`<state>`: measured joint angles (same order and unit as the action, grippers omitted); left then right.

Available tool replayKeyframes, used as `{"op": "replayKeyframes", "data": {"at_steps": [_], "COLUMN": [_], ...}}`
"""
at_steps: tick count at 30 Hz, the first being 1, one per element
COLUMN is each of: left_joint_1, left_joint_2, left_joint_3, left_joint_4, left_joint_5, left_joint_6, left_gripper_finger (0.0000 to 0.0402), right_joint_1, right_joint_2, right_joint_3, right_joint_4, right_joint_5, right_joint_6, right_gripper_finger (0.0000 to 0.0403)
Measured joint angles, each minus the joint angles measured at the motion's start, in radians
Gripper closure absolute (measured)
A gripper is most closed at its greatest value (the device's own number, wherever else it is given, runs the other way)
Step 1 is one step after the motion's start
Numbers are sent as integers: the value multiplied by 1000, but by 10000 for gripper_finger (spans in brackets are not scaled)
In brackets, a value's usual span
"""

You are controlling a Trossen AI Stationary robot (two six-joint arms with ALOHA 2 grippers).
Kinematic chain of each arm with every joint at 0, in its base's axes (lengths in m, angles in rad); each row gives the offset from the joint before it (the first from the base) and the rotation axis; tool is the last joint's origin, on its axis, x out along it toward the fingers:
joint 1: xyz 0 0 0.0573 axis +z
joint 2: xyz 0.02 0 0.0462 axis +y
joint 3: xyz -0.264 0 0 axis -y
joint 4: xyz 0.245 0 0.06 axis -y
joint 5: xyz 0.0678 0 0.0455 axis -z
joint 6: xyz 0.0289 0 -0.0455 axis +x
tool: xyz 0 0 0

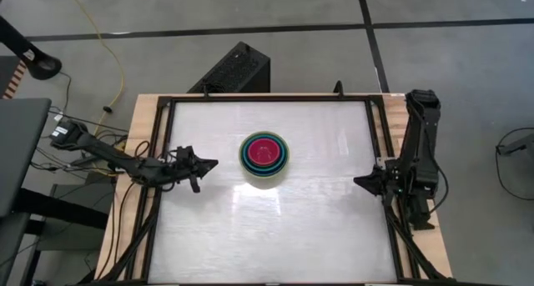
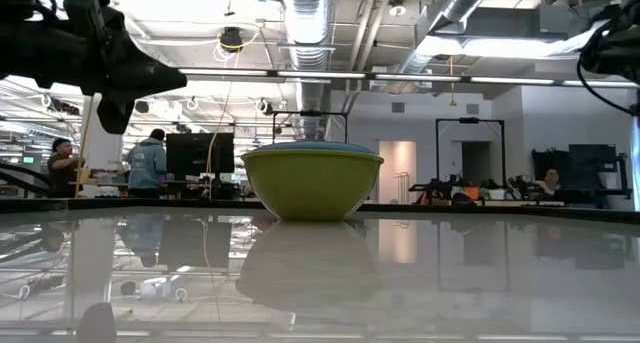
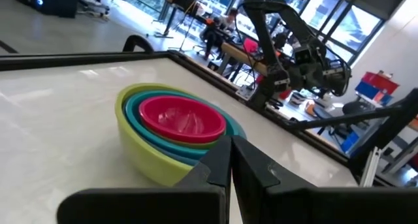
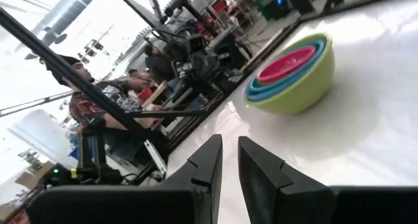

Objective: Nest bowls inside each other
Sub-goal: Return to Home Position

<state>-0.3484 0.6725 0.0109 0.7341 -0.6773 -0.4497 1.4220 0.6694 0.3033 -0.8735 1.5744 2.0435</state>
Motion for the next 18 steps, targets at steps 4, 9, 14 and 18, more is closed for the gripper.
{"op": "replayKeyframes", "data": {"at_steps": [4,9,14,18], "left_joint_1": [13,30,42,43], "left_joint_2": [1,1,1,1], "left_joint_3": [0,-1,-2,-2], "left_joint_4": [-2,-7,-71,-147], "left_joint_5": [-1,-1,-28,-22], "left_joint_6": [-16,-19,-103,-172], "left_gripper_finger": [401,401,401,401], "right_joint_1": [-56,-98,-61,-34], "right_joint_2": [4,4,1,-41], "right_joint_3": [0,0,0,-14], "right_joint_4": [27,-140,-387,-468], "right_joint_5": [4,2,-13,-16], "right_joint_6": [-128,-115,12,11], "right_gripper_finger": [319,319,319,319]}}
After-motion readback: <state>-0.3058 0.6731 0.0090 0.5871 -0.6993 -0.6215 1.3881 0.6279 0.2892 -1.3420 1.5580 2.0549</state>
